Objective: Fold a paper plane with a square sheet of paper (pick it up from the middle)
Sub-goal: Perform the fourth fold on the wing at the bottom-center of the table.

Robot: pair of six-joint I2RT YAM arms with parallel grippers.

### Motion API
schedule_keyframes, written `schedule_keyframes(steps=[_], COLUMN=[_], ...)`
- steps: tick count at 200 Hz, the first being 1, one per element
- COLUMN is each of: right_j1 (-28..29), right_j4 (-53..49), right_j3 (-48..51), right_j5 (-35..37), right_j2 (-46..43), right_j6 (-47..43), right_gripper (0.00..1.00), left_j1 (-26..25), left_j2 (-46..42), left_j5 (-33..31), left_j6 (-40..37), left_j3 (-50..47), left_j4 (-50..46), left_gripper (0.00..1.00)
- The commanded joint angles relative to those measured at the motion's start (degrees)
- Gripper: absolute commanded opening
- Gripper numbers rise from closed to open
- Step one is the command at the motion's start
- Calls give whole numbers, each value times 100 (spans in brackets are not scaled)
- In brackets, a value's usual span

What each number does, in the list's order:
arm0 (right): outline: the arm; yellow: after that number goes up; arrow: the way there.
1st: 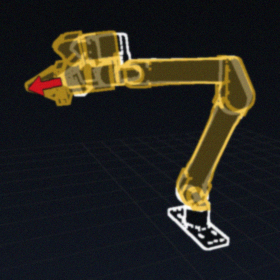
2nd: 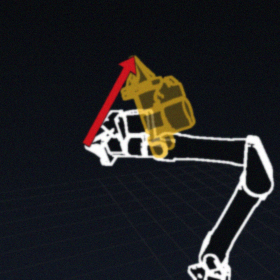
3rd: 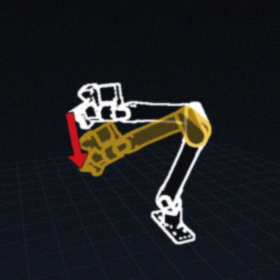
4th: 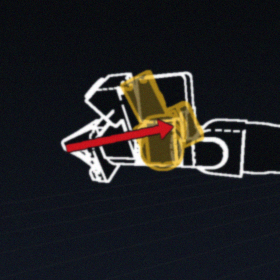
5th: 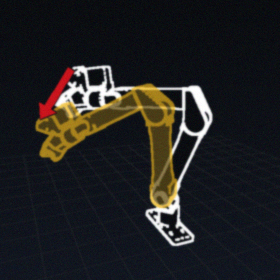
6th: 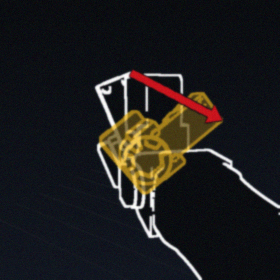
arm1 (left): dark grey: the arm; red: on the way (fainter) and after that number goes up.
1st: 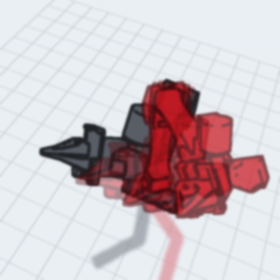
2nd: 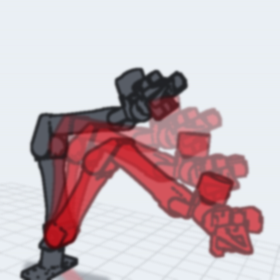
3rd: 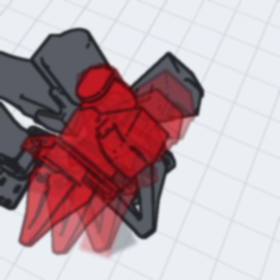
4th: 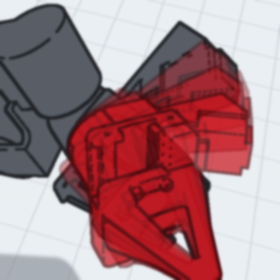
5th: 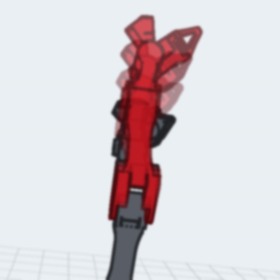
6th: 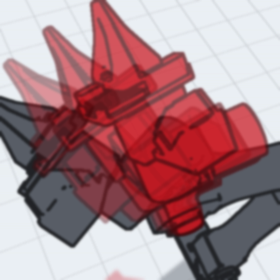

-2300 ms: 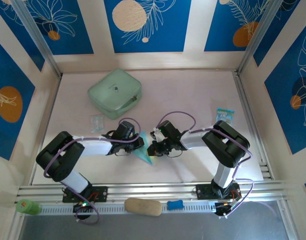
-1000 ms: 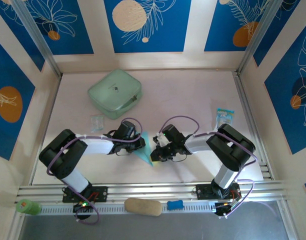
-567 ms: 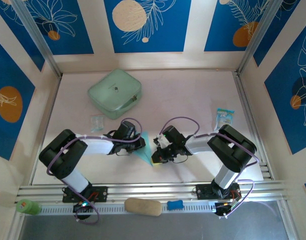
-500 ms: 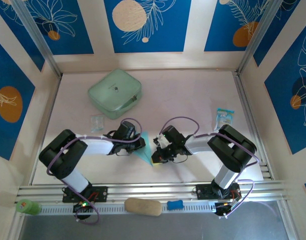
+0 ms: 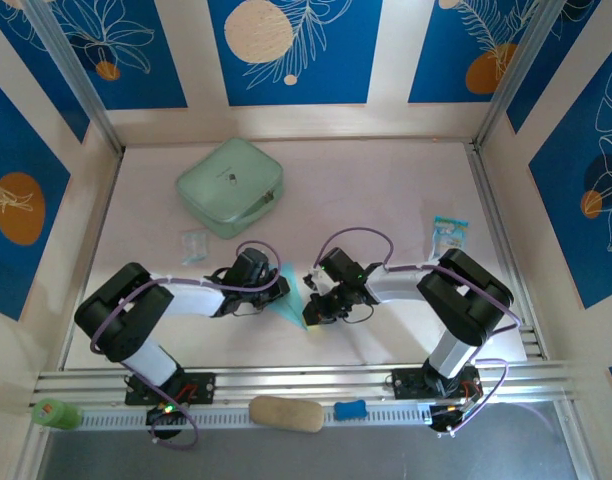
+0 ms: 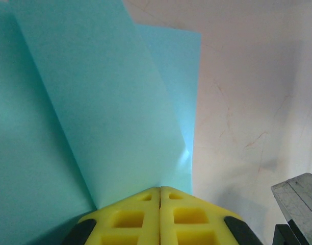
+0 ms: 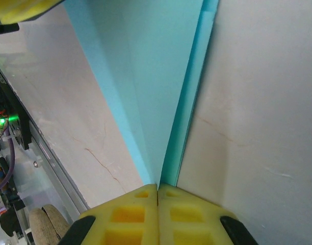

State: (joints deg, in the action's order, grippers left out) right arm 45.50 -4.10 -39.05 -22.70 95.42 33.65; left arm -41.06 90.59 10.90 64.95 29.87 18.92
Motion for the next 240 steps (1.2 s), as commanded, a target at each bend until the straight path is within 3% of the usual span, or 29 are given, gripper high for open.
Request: schedule_keyframes(steps=[1, 240], right_j1=[100, 321], right_j4=[-173, 205], right_j3=[134, 1099], right_j5=[-129, -10], right_j2=[78, -932], right_j6=[132, 902], right_gripper=[7, 11], left_j1=[-15, -12], left_j2=[101, 76], left_j5=[-315, -291], left_j6=[52, -86], left_j3=[-211, -200], left_j4=[-529, -658], left_gripper=[7, 7])
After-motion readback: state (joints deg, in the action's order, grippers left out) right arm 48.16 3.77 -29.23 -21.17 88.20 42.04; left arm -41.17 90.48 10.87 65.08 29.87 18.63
